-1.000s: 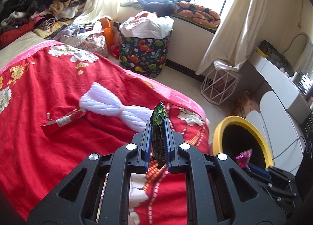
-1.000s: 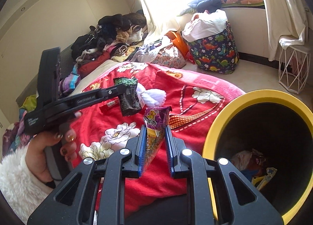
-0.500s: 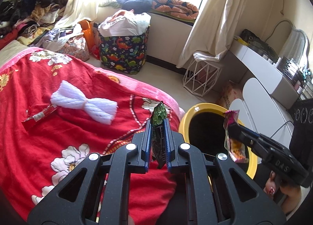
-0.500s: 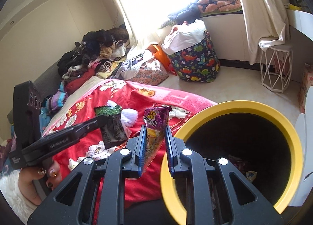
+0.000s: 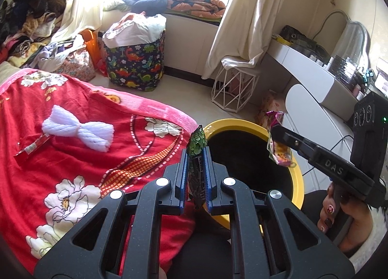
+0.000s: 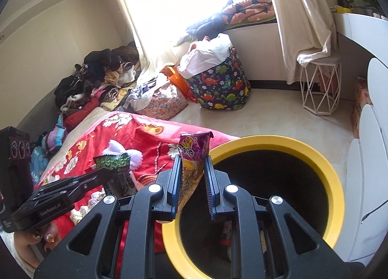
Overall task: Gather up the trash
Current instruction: 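Carry the purple wrapper and green packet over the yellow-rimmed bin with both tools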
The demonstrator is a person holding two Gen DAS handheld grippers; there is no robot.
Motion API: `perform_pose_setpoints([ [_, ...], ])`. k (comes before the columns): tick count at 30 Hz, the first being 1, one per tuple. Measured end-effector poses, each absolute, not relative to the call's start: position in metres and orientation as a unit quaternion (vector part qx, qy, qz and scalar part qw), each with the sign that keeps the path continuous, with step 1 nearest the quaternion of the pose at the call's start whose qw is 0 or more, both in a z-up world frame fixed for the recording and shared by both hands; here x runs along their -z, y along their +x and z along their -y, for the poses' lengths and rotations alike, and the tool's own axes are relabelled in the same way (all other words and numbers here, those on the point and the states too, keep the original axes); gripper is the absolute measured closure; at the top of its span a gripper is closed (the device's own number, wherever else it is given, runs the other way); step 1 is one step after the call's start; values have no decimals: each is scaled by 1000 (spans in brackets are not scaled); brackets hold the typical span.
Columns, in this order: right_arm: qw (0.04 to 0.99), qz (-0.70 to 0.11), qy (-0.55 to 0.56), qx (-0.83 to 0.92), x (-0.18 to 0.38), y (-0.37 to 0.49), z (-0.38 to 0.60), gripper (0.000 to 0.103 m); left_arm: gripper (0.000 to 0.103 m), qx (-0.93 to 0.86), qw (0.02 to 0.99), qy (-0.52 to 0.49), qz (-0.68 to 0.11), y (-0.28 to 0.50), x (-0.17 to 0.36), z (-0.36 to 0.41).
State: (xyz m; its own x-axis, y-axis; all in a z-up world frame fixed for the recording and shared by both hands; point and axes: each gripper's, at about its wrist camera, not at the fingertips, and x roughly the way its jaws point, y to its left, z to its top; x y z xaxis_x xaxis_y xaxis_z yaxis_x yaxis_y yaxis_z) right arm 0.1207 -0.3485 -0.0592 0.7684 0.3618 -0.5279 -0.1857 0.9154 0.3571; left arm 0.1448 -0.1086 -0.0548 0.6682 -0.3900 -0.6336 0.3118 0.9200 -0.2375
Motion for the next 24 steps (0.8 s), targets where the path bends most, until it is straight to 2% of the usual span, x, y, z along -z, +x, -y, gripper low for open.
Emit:
perform_pose_setpoints([
  [24,934,-304,175,-73,67,122,406,84,96,258,894,-7,-367,123,62,170],
])
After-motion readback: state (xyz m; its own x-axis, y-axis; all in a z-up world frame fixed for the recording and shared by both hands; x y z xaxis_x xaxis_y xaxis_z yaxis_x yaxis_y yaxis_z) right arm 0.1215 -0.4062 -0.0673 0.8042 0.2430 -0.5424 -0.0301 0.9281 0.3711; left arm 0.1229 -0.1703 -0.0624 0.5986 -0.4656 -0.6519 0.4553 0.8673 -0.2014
